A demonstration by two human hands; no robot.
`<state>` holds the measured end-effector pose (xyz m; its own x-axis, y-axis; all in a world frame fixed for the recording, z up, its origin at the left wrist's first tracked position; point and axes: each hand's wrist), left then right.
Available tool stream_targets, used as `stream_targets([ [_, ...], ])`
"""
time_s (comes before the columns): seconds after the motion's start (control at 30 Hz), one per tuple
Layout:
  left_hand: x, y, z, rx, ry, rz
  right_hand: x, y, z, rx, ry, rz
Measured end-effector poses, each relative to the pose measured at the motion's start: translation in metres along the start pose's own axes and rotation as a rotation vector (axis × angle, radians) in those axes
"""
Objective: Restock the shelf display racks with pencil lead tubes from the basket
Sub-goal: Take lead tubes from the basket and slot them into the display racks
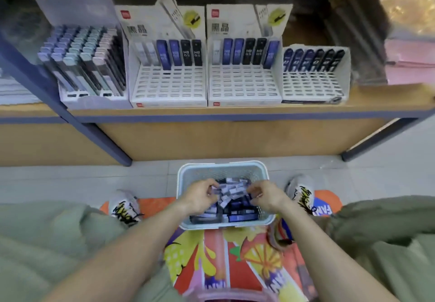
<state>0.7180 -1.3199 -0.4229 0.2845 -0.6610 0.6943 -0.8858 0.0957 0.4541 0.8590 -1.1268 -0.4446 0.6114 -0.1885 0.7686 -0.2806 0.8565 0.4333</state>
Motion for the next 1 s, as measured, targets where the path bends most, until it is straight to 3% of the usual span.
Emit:
stream_targets([
  [0.2,-0.031,-0.047,0.028,-0.146,0.118,0.184,-0.023,-0.031,0.001,0.008,0.028,0.101],
  [0.4,-0.054,-0.056,0.051,-0.230,0.145,0.262,-0.049,-0.066,0.015,0.056,0.056,0.180],
  [0.67,-0.073,-0.059,0.064,-0.281,0.120,0.287,-0.071,-0.082,0.023,0.249,-0.001,0.295],
  [1.0,-0.078,-0.060,0.080,-0.217,0.098,0.308,-0.074,-0.077,0.032,0.311,0.004,0.398],
])
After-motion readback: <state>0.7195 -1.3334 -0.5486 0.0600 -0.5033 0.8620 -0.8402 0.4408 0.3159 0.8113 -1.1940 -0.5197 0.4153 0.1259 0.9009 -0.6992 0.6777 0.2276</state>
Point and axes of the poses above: each hand's wrist, its own x-axis away from the middle knuckle, its own y-axis out of the back of the hand, z = x × y, and after that the axes turned 12 degrees about z, right-handed
